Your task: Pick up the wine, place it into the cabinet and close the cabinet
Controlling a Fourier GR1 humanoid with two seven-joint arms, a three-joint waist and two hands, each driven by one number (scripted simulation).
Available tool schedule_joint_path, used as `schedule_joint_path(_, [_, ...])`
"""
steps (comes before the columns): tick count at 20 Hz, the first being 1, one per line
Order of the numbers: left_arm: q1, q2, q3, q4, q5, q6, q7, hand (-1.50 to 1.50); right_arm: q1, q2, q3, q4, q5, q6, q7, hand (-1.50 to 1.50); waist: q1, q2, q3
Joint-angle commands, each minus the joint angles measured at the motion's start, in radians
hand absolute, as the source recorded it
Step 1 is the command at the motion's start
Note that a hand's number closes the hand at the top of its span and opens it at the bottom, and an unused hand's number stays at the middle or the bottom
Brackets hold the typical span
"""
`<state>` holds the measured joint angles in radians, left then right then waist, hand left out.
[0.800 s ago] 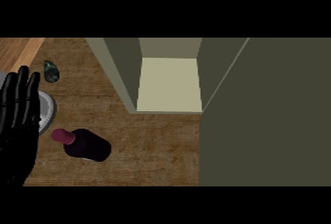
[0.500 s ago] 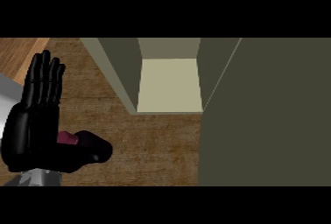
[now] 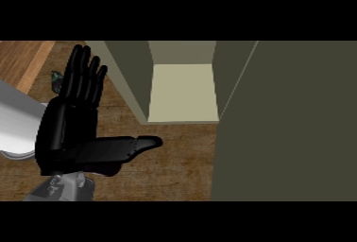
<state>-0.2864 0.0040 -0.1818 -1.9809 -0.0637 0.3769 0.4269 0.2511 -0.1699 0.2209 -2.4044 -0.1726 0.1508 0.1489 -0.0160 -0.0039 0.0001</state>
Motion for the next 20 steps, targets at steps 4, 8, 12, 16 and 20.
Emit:
schedule_joint_path(4, [-0.125, -0.004, -0.164, -0.056, -0.168, 0.206, 0.238, -1.50, 0.114, -0.042, -0.008, -0.204, -0.083, 0.026, 0.113, -1.50, 0.002, -0.001, 0.001])
schedule_joint_path(8, [-0.167, -0.004, -0.236, -0.108, -0.242, 0.255, 0.359, -1.50, -0.022, -0.007, 0.052, -0.237, -0.013, -0.071, 0.269, -1.50, 0.012, -0.002, 0.000])
schedule_joint_path(12, [-0.256, -0.004, -0.270, -0.095, -0.313, 0.310, 0.466, -1.50, 0.024, -0.022, 0.060, -0.287, -0.016, -0.069, 0.278, -1.50, -0.001, -0.004, 0.001])
schedule_joint_path(16, [-0.235, -0.004, -0.232, -0.151, -0.356, 0.278, 0.546, -1.50, 0.052, -0.033, 0.032, -0.301, -0.044, -0.058, 0.265, -1.50, 0.006, -0.004, 0.001])
schedule_joint_path(20, [-0.253, -0.004, -0.284, -0.164, -0.432, 0.326, 0.597, -1.50, 0.061, -0.026, 0.039, -0.269, -0.026, -0.056, 0.241, -1.50, 0.007, -0.003, 0.001])
